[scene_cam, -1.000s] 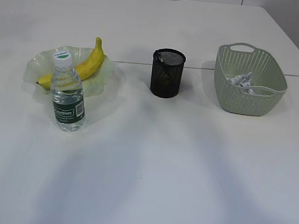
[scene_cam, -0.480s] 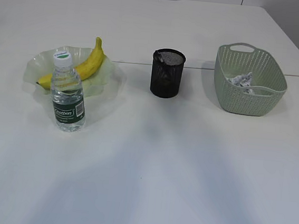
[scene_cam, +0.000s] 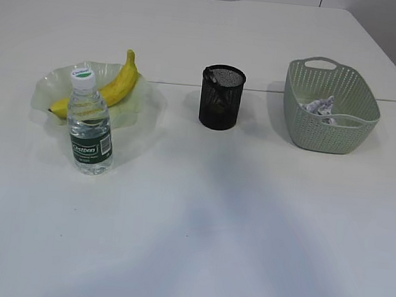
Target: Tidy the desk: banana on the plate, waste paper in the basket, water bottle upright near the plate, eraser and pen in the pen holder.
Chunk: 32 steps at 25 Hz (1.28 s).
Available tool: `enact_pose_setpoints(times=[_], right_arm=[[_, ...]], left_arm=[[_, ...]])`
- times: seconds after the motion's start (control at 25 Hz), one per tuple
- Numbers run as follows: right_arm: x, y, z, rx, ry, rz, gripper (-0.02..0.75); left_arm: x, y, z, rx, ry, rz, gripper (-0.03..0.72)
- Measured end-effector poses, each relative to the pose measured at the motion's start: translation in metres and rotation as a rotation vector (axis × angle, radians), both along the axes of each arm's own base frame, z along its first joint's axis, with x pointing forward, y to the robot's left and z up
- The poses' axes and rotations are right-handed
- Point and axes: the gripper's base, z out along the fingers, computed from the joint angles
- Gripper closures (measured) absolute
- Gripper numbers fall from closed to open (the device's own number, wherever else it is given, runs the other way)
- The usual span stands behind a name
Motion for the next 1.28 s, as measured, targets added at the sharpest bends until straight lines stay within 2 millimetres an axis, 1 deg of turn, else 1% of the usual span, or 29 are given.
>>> enact_pose_setpoints(times=[0.12,0.24,0.36,0.44,0.64,0.72,0.84,1.08,1.2,1.28], right_arm=[[-0.02,-0.005,0.005,0.013,-0.019,-0.027,0.749],[-0.033,-0.009,0.006,0.029,-0.011,-0.059,0.749],[-0.04,-0.011,0.002,0.025,0.032,-0.075,0.749],[-0.041,-0.012,-0.001,0.018,0.069,-0.085,0.749],[-0.045,-0.019,-0.004,0.001,0.105,-0.155,0.749],[-0.051,-0.022,-0.005,0.0,0.107,-0.179,0.749],[-0.061,-0.024,-0.005,0.014,0.108,-0.191,0.749],[-0.087,-0.027,-0.011,0.046,0.116,-0.194,0.749],[-0.1,-0.028,-0.013,0.05,0.113,-0.194,0.749],[-0.105,-0.028,-0.015,0.05,0.118,-0.195,0.749]], left_arm=[[-0.023,0.008,0.009,0.002,-0.024,0.042,0.711],[-0.047,0.018,0.016,-0.008,-0.036,0.091,0.712],[-0.07,0.027,0.021,-0.024,-0.031,0.138,0.712],[-0.083,0.033,0.022,-0.032,-0.016,0.169,0.713],[-0.111,0.048,0.021,-0.056,0.047,0.266,0.713],[-0.122,0.055,0.019,-0.056,0.077,0.319,0.713],[-0.145,0.066,0.018,-0.078,0.096,0.378,0.713],[-0.195,0.079,0.018,-0.178,0.095,0.38,0.713],[-0.21,0.083,0.014,-0.204,0.121,0.379,0.713],[-0.215,0.084,0.011,-0.203,0.152,0.383,0.713]])
